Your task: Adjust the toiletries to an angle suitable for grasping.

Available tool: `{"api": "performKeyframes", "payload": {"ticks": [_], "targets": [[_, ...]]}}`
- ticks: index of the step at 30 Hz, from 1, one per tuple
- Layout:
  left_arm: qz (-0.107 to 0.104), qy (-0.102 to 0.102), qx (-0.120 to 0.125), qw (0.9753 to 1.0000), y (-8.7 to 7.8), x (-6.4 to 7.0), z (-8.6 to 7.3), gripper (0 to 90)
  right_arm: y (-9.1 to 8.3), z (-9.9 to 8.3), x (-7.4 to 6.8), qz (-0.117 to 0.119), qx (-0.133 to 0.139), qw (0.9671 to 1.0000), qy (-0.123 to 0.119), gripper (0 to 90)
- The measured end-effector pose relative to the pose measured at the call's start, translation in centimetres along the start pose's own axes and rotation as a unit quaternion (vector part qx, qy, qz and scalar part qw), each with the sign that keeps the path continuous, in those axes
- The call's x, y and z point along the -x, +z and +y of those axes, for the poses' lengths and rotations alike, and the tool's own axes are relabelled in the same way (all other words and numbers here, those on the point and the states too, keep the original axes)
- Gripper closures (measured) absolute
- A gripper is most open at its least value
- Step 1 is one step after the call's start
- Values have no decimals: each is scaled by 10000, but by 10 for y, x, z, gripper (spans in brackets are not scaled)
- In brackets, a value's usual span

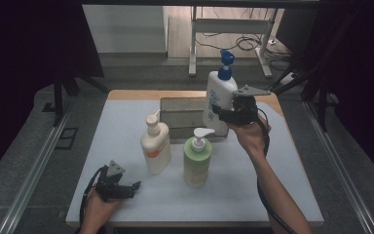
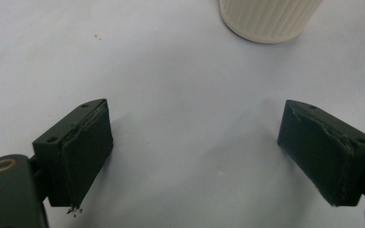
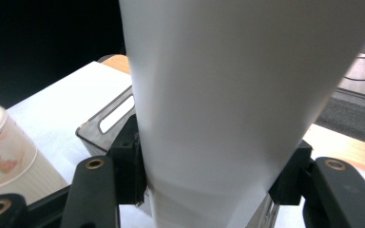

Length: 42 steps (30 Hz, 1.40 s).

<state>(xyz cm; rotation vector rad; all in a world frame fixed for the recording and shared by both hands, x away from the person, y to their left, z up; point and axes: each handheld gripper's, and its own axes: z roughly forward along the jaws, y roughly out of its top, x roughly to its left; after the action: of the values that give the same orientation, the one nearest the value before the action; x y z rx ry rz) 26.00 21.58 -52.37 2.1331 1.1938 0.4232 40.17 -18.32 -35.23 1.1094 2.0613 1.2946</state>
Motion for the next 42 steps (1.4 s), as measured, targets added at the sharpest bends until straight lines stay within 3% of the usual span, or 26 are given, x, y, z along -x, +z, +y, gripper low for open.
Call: {"api": "performKeyframes", "payload": {"ticks": [22, 31, 42], "targets": [[-4, -7, 9, 10000, 0, 0, 0, 108, 53, 15, -2, -198, 81, 9998, 61, 430], [-3, -6, 4, 10000, 0, 0, 0, 108, 70, 14, -2, -252, 75, 9996, 103, 431], [-4, -5, 10, 10000, 0, 0, 0, 108, 97, 4, -16, -171, 37, 9998, 13, 430]]}}
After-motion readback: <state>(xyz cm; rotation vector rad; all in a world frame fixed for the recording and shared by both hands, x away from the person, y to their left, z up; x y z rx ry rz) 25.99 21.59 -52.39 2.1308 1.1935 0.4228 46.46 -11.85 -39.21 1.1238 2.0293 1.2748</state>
